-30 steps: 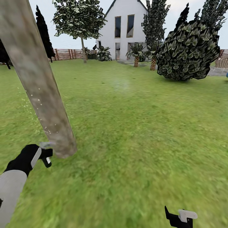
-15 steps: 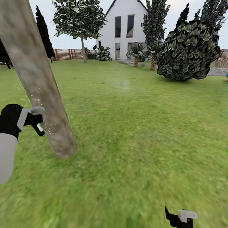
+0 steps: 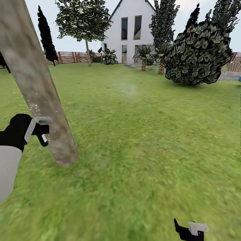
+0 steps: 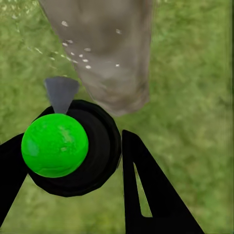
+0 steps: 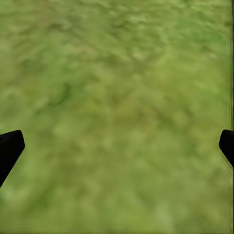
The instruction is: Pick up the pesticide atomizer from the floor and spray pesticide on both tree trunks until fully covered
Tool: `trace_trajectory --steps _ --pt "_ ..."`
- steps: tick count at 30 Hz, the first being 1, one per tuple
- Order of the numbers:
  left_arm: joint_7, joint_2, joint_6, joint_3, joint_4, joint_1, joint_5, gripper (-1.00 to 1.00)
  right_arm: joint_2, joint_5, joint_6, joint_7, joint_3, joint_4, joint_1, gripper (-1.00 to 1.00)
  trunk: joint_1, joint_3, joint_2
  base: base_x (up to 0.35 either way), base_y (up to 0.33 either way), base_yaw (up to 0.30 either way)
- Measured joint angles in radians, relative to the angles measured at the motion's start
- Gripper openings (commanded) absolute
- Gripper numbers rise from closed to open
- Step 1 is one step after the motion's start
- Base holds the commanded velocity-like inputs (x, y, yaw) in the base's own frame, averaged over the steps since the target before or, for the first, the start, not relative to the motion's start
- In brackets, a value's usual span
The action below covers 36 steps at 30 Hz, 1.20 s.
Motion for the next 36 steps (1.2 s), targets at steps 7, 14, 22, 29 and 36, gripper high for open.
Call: trace_trajectory --steps 7,14,22,29,36 --pt "0.001 0.002 0.000 -0.005 0.000 0.000 -0.003 -1.00 0.000 0.000 0.000 -0.001 0.000 0.000 0.000 1.00 0.000 0.000 0.000 0.020 -0.268 0.110" --pt "0.003 0.003 0.000 -0.005 0.001 0.001 -0.005 -1.00 0.000 0.000 0.000 0.000 0.000 0.000 0.000 1.00 0.000 0.000 0.000 0.224 -0.194 0.223" --pt "0.003 0.003 -0.001 -0.006 0.000 0.001 -0.005 -1.00 -0.001 -0.003 0.000 -0.001 0.000 -0.001 0.000 1.00 0.000 0.000 0.000 0.110 -0.241 0.005" --pt "0.004 0.004 -0.001 -0.005 0.001 0.001 -0.005 -1.00 -0.001 -0.002 0.000 -0.001 0.000 -0.001 0.000 1.00 0.000 0.000 0.000 0.058 -0.258 0.209" --pt "0.010 0.006 -0.003 -0.007 0.015 0.005 -0.007 -1.00 0.000 -0.002 0.000 -0.001 0.000 -0.002 0.000 1.00 0.000 0.000 0.000 0.201 -0.210 0.270"
